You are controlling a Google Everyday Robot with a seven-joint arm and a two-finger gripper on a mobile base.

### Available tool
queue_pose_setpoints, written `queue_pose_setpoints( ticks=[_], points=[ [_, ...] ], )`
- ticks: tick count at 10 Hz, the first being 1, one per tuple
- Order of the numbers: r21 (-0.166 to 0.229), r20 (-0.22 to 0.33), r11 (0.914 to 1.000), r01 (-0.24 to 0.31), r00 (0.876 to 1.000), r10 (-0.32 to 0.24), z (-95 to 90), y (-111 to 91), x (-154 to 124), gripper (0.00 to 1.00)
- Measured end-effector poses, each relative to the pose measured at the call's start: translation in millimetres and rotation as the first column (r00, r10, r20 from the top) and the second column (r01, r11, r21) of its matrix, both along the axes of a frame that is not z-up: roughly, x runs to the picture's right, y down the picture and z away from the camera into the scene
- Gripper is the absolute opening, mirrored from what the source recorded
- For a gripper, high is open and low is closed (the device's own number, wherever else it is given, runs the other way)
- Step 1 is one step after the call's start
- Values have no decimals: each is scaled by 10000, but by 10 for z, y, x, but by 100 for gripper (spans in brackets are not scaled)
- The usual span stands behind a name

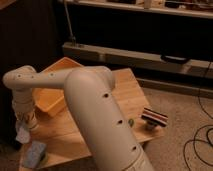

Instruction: Place towel in paper cup

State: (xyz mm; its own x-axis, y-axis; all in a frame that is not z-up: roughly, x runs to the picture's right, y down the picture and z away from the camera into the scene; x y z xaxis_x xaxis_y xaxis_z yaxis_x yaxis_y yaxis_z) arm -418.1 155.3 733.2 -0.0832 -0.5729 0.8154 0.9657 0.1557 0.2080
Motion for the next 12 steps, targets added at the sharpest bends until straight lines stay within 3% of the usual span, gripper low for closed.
queue_pose_setpoints(
  ticks=[6, 8, 12],
  points=[
    [-152, 35, 9997, 186, 9998, -185, -121, -73, 74, 74],
    [-194, 79, 9995, 233, 9997, -232, -168, -89, 89, 80],
    [-262, 207, 9992, 302, 9993, -296, -241, -80, 34, 80]
  ],
)
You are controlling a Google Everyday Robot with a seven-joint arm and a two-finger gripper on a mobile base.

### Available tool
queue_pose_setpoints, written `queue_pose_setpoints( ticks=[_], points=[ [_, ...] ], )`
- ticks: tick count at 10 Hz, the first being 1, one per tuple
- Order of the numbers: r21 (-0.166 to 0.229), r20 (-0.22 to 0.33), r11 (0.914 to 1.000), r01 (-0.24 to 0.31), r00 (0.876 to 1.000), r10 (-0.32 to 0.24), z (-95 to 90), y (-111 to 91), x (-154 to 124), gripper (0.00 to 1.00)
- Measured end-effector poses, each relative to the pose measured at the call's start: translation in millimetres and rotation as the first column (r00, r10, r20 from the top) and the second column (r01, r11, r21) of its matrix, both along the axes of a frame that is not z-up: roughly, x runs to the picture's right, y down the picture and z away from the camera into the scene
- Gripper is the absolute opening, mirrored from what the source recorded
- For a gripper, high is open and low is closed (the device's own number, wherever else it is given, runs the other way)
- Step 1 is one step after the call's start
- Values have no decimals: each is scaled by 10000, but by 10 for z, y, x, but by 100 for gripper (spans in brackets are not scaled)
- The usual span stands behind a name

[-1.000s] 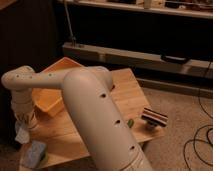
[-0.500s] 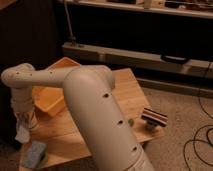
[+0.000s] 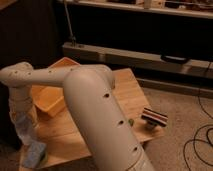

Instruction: Place towel in paper cup

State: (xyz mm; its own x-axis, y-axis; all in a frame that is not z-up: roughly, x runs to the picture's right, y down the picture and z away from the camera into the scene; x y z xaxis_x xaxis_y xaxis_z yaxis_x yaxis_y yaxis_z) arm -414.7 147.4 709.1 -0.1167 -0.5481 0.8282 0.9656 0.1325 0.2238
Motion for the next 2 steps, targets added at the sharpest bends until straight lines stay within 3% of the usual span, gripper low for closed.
queue_pose_setpoints(
  ticks=[2],
  points=[
    [-16, 16, 10000, 21, 10000, -21, -10, 16, -22, 80]
  ],
)
